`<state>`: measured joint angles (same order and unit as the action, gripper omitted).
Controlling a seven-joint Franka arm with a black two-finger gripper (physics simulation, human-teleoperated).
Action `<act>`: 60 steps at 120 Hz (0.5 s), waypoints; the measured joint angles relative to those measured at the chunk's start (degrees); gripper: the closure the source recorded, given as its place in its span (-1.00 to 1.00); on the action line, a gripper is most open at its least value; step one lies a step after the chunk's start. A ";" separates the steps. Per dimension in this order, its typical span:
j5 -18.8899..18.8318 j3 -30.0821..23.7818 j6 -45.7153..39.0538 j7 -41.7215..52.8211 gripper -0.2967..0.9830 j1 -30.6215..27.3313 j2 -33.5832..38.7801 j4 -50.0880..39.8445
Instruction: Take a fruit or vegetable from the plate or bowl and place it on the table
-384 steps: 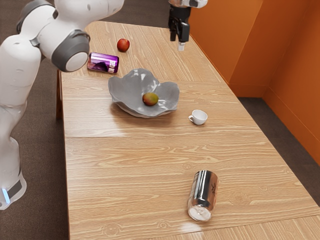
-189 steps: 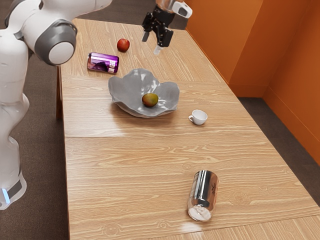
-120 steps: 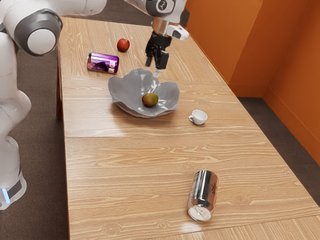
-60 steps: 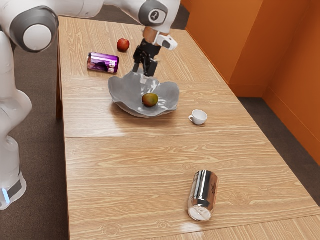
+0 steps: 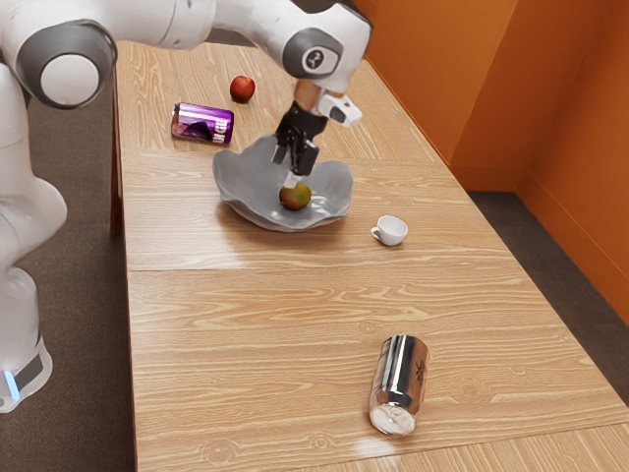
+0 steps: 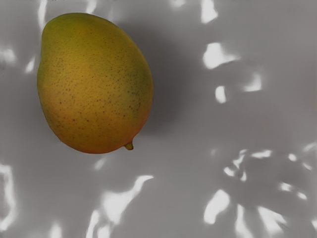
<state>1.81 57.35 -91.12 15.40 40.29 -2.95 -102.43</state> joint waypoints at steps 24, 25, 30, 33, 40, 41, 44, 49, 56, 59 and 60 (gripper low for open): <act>0.04 0.38 -1.16 0.34 -0.54 -3.43 -0.01 0.35; 0.04 0.38 -1.20 0.35 -0.54 -3.55 -0.04 0.37; 0.06 0.39 -1.40 0.42 -0.54 -3.95 -0.23 0.42; 0.10 0.37 -1.52 0.46 -0.54 -4.05 -0.46 0.44; 0.22 0.33 -1.76 0.55 -0.54 -3.80 -1.10 0.50; 0.25 0.32 -1.79 0.56 -0.54 -3.79 -1.33 0.52; 0.34 0.26 -1.87 0.59 -0.54 -3.65 -1.94 0.58; 0.60 0.18 -1.98 0.65 -0.54 -3.36 -3.21 1.08; 1.07 0.04 -2.10 0.76 -0.54 -3.05 -4.94 1.90; 1.42 0.04 -2.15 0.82 -0.54 -3.02 -5.55 2.12; 1.53 0.02 -2.16 0.84 -0.54 -3.05 -5.73 2.17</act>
<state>3.34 57.37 -93.28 16.24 37.24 -8.68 -100.26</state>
